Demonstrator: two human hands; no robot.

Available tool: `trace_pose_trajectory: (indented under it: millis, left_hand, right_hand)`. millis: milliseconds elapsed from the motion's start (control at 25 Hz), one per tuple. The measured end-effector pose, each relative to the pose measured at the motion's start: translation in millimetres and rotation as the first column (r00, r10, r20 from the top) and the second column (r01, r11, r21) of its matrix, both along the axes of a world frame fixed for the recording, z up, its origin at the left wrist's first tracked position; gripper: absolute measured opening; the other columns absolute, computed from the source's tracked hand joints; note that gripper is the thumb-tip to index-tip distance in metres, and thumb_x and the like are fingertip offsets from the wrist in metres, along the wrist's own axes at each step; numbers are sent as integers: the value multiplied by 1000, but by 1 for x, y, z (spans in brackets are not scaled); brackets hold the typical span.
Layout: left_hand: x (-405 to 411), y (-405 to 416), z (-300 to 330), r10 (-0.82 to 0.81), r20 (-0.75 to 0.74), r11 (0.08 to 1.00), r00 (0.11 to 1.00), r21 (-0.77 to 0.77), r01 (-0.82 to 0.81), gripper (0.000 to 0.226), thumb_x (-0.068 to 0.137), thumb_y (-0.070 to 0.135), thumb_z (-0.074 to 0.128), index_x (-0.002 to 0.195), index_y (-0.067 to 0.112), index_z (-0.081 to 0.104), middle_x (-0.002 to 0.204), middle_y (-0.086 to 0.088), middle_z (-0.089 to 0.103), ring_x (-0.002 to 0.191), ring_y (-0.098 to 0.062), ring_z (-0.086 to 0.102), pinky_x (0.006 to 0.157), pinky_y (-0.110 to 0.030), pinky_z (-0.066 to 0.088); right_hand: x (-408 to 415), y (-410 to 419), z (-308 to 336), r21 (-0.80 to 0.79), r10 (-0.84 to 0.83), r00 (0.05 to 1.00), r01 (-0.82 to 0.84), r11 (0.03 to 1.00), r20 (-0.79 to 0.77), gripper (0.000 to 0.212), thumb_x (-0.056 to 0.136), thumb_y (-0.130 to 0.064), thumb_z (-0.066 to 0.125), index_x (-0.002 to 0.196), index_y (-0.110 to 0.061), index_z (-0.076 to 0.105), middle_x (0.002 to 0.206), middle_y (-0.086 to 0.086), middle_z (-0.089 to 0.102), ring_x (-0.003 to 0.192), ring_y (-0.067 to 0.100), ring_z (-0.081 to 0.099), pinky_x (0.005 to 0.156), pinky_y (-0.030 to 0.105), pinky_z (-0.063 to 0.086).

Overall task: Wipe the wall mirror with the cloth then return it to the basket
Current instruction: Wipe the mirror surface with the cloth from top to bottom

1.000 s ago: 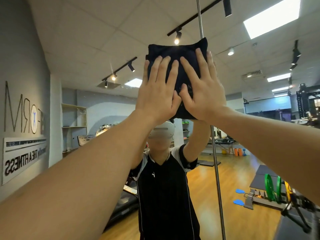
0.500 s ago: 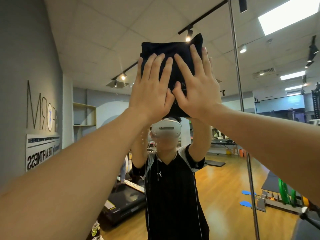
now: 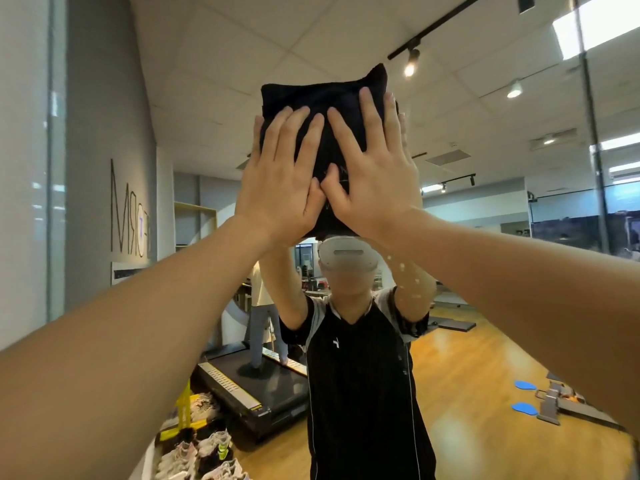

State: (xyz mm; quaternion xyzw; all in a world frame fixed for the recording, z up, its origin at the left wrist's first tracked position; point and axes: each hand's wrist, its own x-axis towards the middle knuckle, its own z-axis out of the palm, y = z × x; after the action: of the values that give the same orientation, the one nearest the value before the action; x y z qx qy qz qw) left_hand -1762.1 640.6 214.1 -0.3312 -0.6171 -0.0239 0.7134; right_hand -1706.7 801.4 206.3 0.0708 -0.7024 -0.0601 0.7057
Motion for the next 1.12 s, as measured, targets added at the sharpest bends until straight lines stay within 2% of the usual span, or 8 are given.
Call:
trace_pose_trajectory:
  millis: [240, 440, 560, 840, 1120]
  left_hand:
    - [-33, -91, 1, 39, 7, 999, 999, 15, -39, 69, 98, 36, 36, 158, 2, 30, 161, -22, 32, 153, -38, 24, 126, -58, 14]
    - [-60, -166, 0, 65, -7, 998, 998, 12, -65, 66, 101, 36, 35, 158, 2, 29, 161, -23, 32, 152, -39, 25, 123, -60, 22]
    - [-73, -203, -1, 83, -21, 996, 996, 17, -83, 65, 102, 36, 34, 157, 1, 31, 160, -23, 34, 152, -39, 27, 126, -58, 15]
    - [-96, -267, -4, 119, -39, 992, 992, 33, -118, 63, 104, 35, 35, 157, 1, 32, 160, -22, 35, 151, -37, 28, 128, -53, 12]
    - [-109, -305, -8, 88, -28, 995, 996, 46, -87, 62, 106, 36, 31, 157, 1, 32, 159, -22, 36, 151, -37, 29, 127, -57, 12]
  right_hand:
    - [-33, -90, 2, 21, -2, 1000, 2, 1000, 20, 72, 96, -49, 32, 162, -18, 32, 170, 24, 15, 158, 48, 7, 129, 57, 9]
    - [-60, -163, -1, 12, 3, 1000, -4, 1000, 30, 73, 96, -49, 33, 163, -20, 31, 171, 23, 13, 158, 47, 5, 129, 57, 7]
    - [-74, -200, -2, 7, 18, 999, -18, 1000, 34, 72, 96, -48, 34, 162, -20, 31, 171, 23, 13, 158, 47, 5, 129, 58, 8]
    - [-95, -263, -4, 31, 37, 999, -38, 999, 37, 72, 96, -47, 35, 161, -18, 34, 170, 25, 15, 157, 49, 6, 129, 59, 9]
    - [-111, -306, -10, 9, 36, 999, -36, 999, 27, 71, 95, -44, 35, 161, -17, 34, 170, 26, 15, 157, 49, 6, 129, 58, 6]
